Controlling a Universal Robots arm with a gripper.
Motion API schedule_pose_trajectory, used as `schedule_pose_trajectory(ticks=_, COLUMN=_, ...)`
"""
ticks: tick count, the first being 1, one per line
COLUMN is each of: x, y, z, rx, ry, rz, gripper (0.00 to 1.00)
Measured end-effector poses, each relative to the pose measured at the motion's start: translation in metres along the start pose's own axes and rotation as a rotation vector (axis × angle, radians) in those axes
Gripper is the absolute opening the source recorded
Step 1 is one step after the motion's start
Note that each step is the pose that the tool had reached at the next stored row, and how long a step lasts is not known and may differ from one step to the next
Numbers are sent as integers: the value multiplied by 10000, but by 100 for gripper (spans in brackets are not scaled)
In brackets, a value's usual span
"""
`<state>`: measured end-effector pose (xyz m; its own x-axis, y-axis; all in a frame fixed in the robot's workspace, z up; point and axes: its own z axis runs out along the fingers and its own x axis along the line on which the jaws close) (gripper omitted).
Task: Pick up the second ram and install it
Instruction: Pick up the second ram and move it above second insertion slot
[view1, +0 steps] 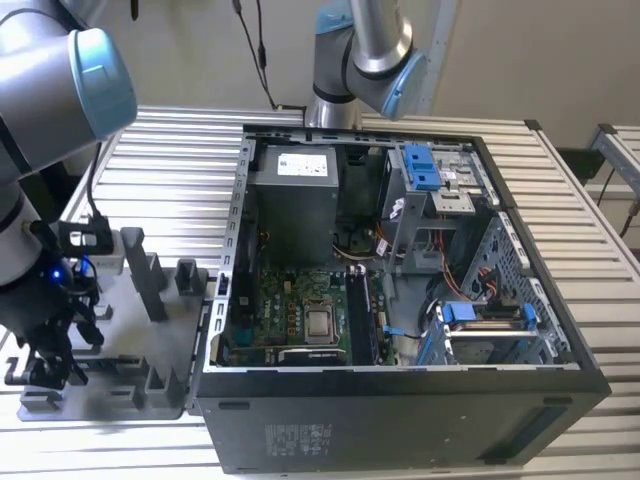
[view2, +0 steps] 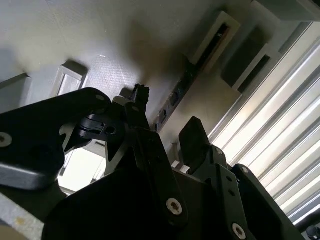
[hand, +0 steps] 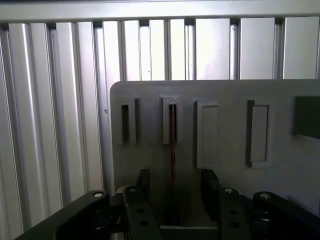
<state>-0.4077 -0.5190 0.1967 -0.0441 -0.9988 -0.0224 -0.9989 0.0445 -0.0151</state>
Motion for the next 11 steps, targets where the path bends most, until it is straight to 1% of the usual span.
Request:
schedule_pose_trajectory(ticks=9, x=0, y=0, z=8, rx=0, ry=0, rz=0, gripper=54)
schedule_pose_trajectory(ticks=10, x=0, y=0, z=9, rx=0, ry=0, rz=0, gripper=51)
schedule_pose_trajectory(ticks=11, x=0, y=0, z=9, rx=0, ry=0, rz=0, gripper=51)
